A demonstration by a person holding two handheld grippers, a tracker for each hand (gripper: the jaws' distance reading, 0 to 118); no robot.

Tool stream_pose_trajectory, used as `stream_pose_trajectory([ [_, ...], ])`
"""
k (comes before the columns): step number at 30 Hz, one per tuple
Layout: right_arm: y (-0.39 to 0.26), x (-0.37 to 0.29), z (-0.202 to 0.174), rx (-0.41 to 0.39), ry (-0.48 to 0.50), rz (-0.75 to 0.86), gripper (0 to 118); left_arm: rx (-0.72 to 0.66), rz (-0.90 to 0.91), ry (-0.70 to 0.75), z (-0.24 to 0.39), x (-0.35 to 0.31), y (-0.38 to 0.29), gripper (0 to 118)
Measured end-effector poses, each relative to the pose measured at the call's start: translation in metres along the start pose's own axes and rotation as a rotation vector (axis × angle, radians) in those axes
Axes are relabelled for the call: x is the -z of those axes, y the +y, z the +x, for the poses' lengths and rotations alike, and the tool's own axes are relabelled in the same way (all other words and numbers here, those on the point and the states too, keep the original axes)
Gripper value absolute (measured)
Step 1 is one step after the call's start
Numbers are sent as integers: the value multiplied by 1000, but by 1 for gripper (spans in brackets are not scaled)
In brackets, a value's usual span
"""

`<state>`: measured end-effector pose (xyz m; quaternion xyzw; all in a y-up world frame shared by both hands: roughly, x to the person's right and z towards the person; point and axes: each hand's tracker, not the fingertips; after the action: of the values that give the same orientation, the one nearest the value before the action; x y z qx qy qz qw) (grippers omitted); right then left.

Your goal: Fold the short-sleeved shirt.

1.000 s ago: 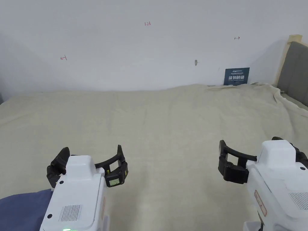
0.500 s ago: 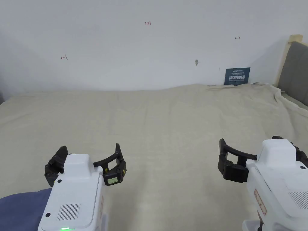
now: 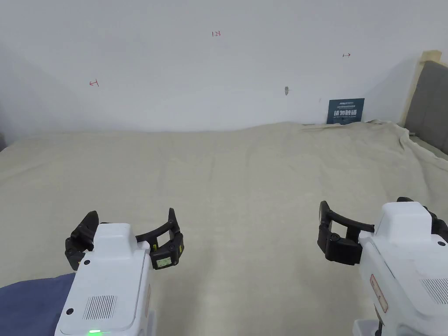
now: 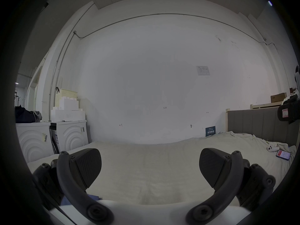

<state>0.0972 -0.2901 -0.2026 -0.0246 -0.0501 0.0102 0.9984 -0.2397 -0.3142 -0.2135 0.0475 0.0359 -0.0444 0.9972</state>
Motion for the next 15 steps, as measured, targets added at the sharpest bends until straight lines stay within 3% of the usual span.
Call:
stream_pose_trajectory([
  [15,2,-1,-1,4,-7,6,110,7,3,-2,-2,0,1,118],
])
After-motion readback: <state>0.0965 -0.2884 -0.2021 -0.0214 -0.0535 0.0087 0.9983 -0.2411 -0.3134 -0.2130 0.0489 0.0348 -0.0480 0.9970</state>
